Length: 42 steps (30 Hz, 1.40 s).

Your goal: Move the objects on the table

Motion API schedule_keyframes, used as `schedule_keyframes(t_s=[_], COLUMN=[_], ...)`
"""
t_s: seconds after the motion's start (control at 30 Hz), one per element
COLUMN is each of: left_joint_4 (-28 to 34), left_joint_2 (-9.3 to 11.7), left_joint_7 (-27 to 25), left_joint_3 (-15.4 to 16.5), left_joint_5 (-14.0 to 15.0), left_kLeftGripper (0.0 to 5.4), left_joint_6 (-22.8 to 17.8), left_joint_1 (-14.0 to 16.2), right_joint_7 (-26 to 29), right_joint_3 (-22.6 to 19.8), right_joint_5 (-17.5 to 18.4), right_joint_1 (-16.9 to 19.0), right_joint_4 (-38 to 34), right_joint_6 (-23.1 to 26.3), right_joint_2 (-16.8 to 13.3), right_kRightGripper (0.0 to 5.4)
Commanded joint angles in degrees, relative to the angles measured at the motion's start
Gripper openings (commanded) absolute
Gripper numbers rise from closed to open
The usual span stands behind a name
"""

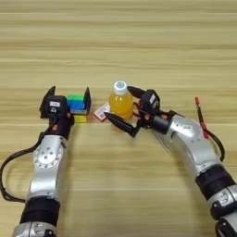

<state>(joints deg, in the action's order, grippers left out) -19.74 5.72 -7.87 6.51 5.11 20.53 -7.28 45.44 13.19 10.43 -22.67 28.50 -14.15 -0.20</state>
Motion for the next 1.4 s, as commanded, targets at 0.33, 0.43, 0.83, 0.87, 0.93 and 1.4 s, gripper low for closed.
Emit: schedule_keyframes(t_s=[0.33, 0.43, 0.83, 0.87, 0.93, 1.4], left_joint_4=[0.2, 0.2, 0.3, 0.2, 0.4, 0.5], left_joint_2=[-0.2, -0.2, -0.2, -0.2, -0.2, -0.3], left_joint_7=[0.1, 0.2, 0.1, 0.1, 0.1, 0.2], left_joint_3=[-0.2, -0.2, -0.2, -0.3, -0.3, -0.3], left_joint_5=[-0.1, -0.1, -0.2, -0.2, -0.2, -0.3], left_kLeftGripper=[5.40, 5.40, 5.40, 5.40, 5.40, 5.40], left_joint_6=[-0.2, -0.2, -0.1, -0.1, -0.1, 0.0], left_joint_1=[0.4, 0.5, 0.6, 0.6, 0.7, 0.8], right_joint_7=[-1.8, -2.2, -3.2, -3.4, -3.7, -6.0], right_joint_3=[-0.2, -0.4, -0.4, -0.5, -0.4, -2.6], right_joint_5=[-2.5, -2.8, -3.1, -3.3, -3.3, -1.9], right_joint_1=[-2.6, -2.9, -3.0, -3.1, -2.9, -3.5], right_joint_4=[4.7, 5.3, 6.1, 6.2, 6.0, 2.7], right_joint_6=[-2.6, -3.1, -4.1, -4.2, -4.3, -3.8], right_joint_2=[2.0, 2.1, 2.2, 2.2, 2.2, 1.5], right_kRightGripper=[5.40, 5.23, 3.94, 3.90, 3.67, 3.57])
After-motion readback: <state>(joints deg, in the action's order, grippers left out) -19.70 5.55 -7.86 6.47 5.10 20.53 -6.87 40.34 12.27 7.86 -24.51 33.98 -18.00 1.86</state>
